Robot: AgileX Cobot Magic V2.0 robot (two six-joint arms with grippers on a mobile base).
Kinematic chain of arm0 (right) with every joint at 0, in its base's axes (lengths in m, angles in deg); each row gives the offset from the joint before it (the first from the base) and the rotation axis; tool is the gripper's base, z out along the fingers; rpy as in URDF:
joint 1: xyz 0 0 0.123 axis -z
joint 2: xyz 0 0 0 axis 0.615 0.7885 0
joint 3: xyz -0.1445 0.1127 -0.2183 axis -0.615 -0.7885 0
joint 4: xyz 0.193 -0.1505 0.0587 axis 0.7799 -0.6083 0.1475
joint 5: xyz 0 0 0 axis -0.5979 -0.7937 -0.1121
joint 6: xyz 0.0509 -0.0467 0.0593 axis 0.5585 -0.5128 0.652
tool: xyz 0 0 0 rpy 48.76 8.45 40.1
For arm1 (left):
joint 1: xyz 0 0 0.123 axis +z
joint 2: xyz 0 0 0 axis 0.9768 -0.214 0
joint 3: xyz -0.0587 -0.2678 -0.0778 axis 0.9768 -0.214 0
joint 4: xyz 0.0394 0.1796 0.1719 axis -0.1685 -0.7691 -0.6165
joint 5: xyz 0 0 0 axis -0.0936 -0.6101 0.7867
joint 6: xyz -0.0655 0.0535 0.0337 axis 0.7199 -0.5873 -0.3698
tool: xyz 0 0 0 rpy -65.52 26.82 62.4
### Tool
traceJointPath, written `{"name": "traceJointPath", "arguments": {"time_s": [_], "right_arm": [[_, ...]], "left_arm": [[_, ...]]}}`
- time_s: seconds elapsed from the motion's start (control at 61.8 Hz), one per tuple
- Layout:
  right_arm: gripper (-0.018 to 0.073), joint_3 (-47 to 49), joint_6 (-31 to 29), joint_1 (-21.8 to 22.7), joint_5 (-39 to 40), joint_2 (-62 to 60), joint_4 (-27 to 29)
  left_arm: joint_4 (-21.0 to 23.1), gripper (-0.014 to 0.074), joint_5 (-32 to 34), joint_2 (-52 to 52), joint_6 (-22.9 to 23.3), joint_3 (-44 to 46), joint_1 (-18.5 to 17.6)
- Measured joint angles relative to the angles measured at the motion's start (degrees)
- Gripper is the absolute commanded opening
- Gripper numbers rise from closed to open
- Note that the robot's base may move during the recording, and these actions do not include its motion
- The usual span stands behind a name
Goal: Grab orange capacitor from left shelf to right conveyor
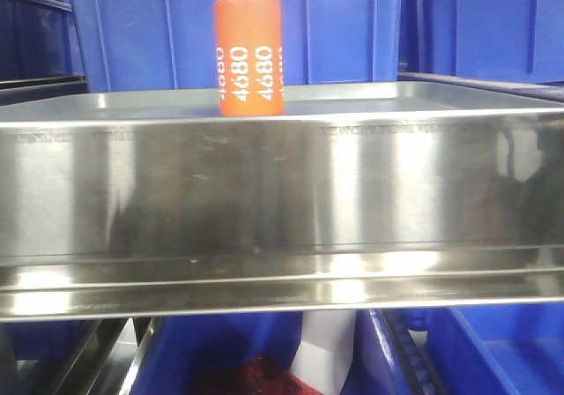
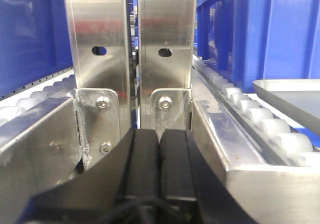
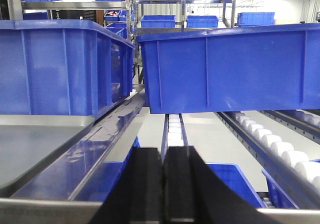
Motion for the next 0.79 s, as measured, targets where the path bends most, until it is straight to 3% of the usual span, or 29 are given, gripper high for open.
{"name": "traceJointPath", "arguments": {"time_s": [0.55, 0.793], "right_arm": [[0.0049, 0.00, 0.00, 0.00, 0.86, 0.00, 0.00], [0.0049, 0.00, 4.46, 0.00, 10.96, 0.00, 0.00]], "left_arm": [[0.00, -0.0105, 0.00, 0.00, 0.00, 0.00, 0.00], [0.00, -0.0105, 0.00, 0.00, 0.00, 0.00, 0.00]]}}
